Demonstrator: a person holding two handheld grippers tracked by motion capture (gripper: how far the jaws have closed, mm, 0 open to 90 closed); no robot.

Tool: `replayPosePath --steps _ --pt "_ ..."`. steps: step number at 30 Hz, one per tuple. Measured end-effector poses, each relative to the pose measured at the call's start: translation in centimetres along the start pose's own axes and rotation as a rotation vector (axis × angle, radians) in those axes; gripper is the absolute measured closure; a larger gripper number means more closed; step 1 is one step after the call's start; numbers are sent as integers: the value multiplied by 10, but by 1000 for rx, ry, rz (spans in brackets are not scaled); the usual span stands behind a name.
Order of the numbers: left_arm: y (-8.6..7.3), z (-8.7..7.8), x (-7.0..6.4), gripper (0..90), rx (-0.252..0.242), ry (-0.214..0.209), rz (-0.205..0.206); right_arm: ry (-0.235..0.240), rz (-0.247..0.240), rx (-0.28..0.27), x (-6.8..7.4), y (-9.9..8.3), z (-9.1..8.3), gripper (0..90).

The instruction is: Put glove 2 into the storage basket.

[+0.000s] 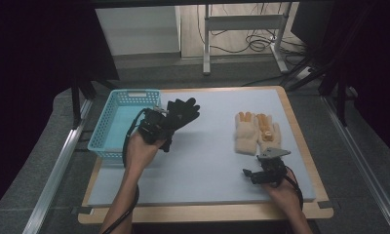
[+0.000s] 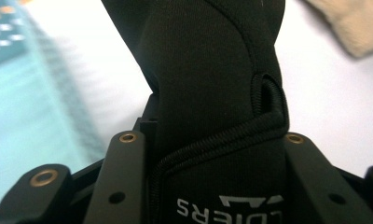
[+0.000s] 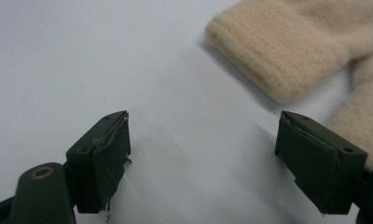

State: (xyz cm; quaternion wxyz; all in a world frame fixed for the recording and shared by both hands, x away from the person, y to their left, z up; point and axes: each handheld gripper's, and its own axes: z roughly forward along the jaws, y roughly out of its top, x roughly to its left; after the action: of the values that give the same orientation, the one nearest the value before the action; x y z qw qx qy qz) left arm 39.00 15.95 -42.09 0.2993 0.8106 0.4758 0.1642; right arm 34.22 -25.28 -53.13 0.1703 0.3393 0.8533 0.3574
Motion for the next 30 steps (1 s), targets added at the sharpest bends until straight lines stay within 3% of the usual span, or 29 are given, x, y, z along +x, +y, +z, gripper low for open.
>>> replayPosePath --steps 15,23,30 --pt "-14 -7 91 598 66 142 -155 0 -2 -1 0 0 0 177" --pt "-27 7 133 587 137 186 -231 0 -1 -1 0 0 0 177" --pt "-38 22 161 580 210 222 -296 0 -1 -1 0 0 0 177"
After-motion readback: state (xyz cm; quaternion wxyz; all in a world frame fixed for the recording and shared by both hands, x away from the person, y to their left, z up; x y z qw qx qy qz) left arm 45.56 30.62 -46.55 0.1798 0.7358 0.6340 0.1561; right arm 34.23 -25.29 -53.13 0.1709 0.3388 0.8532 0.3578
